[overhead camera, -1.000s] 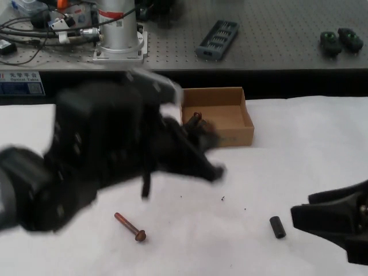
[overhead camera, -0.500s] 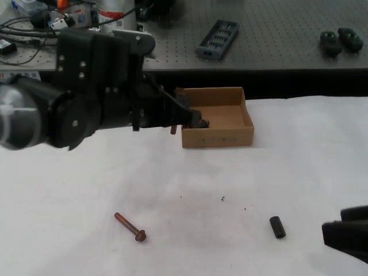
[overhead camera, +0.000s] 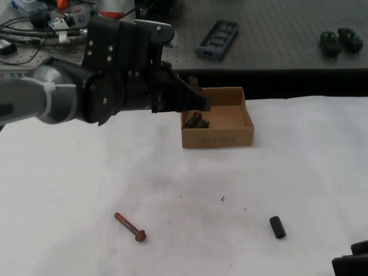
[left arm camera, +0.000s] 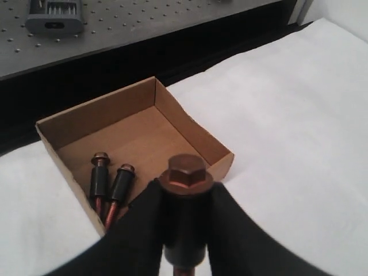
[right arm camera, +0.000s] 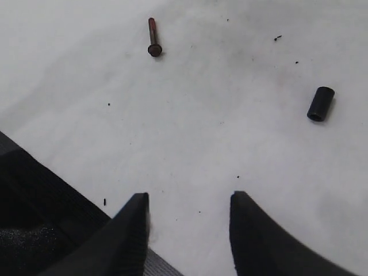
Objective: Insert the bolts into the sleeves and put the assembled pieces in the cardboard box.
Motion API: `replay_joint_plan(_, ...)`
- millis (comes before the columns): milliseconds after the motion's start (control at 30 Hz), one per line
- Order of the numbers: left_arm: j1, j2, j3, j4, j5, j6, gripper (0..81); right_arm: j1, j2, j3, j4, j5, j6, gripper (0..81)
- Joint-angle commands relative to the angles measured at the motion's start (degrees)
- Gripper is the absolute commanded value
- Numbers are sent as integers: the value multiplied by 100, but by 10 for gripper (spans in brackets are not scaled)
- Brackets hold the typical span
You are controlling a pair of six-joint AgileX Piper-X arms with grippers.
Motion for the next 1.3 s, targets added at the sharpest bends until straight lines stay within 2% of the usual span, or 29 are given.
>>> replay_joint_plan(0,4,56,-227,143,17,207,118,-27,-33,-17,-2,-95,-68,337)
replay_joint_plan(567,58,774,-1302,1039,-141,444,118,-27,-33,-17,-2,-95,-68,337)
replay_joint_plan(900,58,990,-1433,1037,-141,465,118,-27,-33,-17,-2,-95,-68,337)
replay_joint_plan(1267,58,1424,-2229,1177,-141,294,118,-27,-33,-17,-2,-95,-68,337)
